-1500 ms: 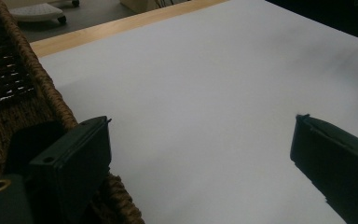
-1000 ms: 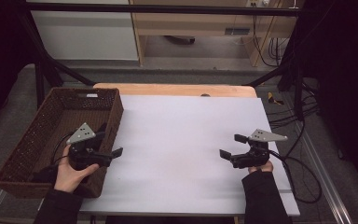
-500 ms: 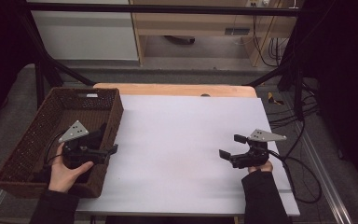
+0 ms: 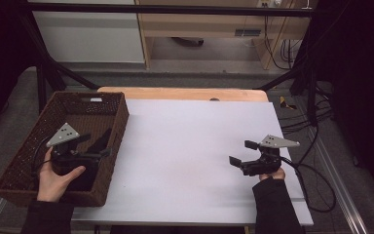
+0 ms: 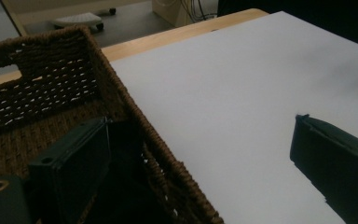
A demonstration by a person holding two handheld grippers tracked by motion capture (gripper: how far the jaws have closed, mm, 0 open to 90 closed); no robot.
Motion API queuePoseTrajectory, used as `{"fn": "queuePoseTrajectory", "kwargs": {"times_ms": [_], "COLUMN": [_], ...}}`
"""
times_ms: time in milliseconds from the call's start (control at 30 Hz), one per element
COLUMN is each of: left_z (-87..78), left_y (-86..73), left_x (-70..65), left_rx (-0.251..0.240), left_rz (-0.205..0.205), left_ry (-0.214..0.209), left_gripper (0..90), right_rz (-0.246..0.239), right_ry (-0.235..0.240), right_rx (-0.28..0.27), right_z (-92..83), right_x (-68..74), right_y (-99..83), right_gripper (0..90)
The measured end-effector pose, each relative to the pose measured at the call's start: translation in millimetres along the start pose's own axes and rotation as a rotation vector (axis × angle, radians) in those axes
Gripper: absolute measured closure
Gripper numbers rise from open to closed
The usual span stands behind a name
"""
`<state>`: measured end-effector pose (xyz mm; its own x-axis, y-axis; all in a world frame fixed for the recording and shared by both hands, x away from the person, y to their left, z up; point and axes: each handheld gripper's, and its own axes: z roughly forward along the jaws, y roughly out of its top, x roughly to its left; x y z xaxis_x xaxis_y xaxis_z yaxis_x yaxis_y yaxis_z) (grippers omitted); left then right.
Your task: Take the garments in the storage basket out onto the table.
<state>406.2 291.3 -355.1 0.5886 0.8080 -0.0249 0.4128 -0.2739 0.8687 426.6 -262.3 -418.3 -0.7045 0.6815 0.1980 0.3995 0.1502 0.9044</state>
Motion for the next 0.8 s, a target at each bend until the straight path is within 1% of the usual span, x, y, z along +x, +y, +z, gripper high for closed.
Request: {"fn": "queuePoseTrajectory", "kwargs": {"times_ms": [33,67,100,167,200,233,267,333,367,400,433,533,667,700,733,767,800], "left_z": [-1.0,-1.0,-3.5,-5.6,-6.4,-6.4,-7.5,-7.9,-7.9,-8.0,-8.0,-8.1,-7.9,-7.9,-8.1,-8.1,-9.4], "left_y": [-0.2,-0.2,-0.9,-1.6,-2.0,-2.0,-3.2,-4.9,-4.9,-7.0,-7.0,-10.6,-13.0,-13.7,-14.9,-14.9,-15.1], "left_x": [1.0,1.0,3.4,5.3,6.3,6.3,7.7,9.5,9.5,11.6,11.6,15.0,16.5,17.0,18.0,18.0,18.7], "left_rx": [0.011,0.011,0.027,0.039,0.049,0.049,0.067,0.088,0.088,0.108,0.108,0.144,0.163,0.17,0.178,0.178,0.168], "left_rz": [-0.004,-0.004,-0.013,-0.022,-0.022,-0.022,-0.026,-0.025,-0.025,-0.029,-0.029,-0.029,-0.027,-0.023,-0.028,-0.028,-0.03], "left_ry": [0.002,0.002,0.004,0.011,0.017,0.017,0.027,0.038,0.038,0.051,0.051,0.075,0.089,0.097,0.106,0.106,0.102], "left_gripper": [4.1,4.0,3.9,3.9,3.9,3.9,3.9,3.6,3.5,3.5,3.5,3.5,3.5,3.5,3.5,3.5,3.7], "right_rz": [0.0,0.0,-0.002,-0.003,-0.003,-0.003,-0.001,-0.001,-0.001,-0.002,-0.002,-0.003,-0.003,-0.003,-0.001,-0.002,-0.002], "right_ry": [-0.001,0.0,0.0,0.002,0.002,0.002,0.002,0.002,0.002,0.002,0.002,0.003,0.004,0.004,0.004,0.005,0.006], "right_rx": [0.001,0.001,0.001,0.002,0.002,0.002,0.0,-0.001,0.0,0.001,0.001,0.002,0.004,0.004,0.004,0.004,0.003], "right_z": [0.0,0.1,0.2,0.4,0.5,0.4,0.3,0.2,0.3,0.4,0.4,0.7,0.9,0.9,0.9,0.9,0.9], "right_x": [0.0,0.0,-0.1,-0.1,-0.1,-0.1,0.0,0.0,0.0,0.0,0.0,0.0,0.0,0.0,0.1,0.1,0.1], "right_y": [0.0,0.0,-0.1,-0.1,-0.1,-0.1,-0.1,0.0,-0.1,-0.1,-0.1,-0.3,-0.4,-0.4,-0.4,-0.3,-0.3], "right_gripper": [3.2,3.2,3.2,3.2,3.2,3.2,3.2,3.2,3.2,3.2,3.2,3.2,3.2,3.2,3.2,3.2,3.2]}}
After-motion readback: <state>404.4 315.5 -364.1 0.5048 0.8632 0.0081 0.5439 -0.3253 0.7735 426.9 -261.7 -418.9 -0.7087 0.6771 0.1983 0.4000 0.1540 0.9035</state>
